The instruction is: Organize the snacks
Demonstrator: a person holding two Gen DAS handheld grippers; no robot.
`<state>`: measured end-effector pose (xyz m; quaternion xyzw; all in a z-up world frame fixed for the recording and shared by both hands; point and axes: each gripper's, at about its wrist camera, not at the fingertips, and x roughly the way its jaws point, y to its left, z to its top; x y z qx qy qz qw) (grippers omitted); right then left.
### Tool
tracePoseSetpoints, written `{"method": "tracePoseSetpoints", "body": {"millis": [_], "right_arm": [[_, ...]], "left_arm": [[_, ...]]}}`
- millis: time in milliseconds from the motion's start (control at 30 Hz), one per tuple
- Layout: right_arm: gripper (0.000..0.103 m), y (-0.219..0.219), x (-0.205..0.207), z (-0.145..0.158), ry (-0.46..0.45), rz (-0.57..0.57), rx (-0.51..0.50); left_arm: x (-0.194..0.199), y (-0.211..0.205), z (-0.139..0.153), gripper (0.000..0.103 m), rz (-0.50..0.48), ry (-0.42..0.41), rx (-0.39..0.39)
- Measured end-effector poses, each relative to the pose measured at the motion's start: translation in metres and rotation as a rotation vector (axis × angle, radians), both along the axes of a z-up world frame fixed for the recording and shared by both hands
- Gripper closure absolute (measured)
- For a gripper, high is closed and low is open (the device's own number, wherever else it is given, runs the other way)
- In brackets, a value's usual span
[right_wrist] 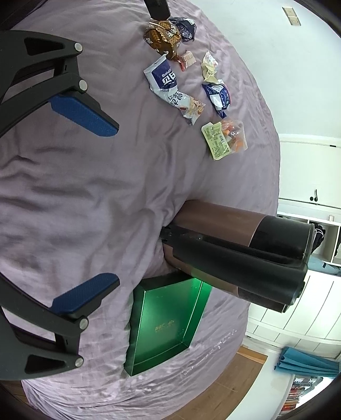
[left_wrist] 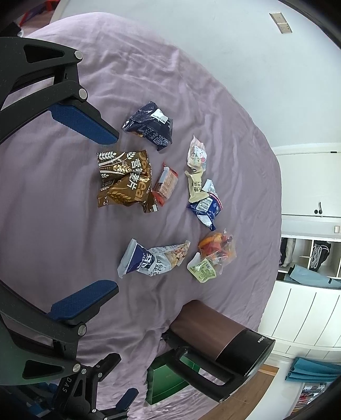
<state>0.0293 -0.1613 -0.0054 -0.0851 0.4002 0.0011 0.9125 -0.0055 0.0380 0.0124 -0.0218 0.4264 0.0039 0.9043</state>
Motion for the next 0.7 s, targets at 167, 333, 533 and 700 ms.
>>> {"method": "tracePoseSetpoints", "body": {"millis": [167, 333, 533, 700], "right_arm": [[0.000, 0.004, 0.000, 0.004, -0.005, 0.007, -0.005], [0.000, 0.008, 0.000, 0.007, -0.010, 0.015, -0.011], [0.000, 0.014, -0.001, 0.013, -0.018, 0.028, -0.015], [0.000, 0.020, -0.001, 0.016, -0.023, 0.044, -0.004]], "left_arm": [[0.000, 0.002, 0.001, 0.001, 0.003, -0.002, 0.000], [-0.002, 0.010, 0.003, 0.001, 0.013, -0.002, 0.003], [-0.007, 0.033, 0.003, 0.001, 0.054, -0.007, 0.037], [-0.016, 0.073, 0.000, 0.001, 0.137, 0.003, 0.072]]}}
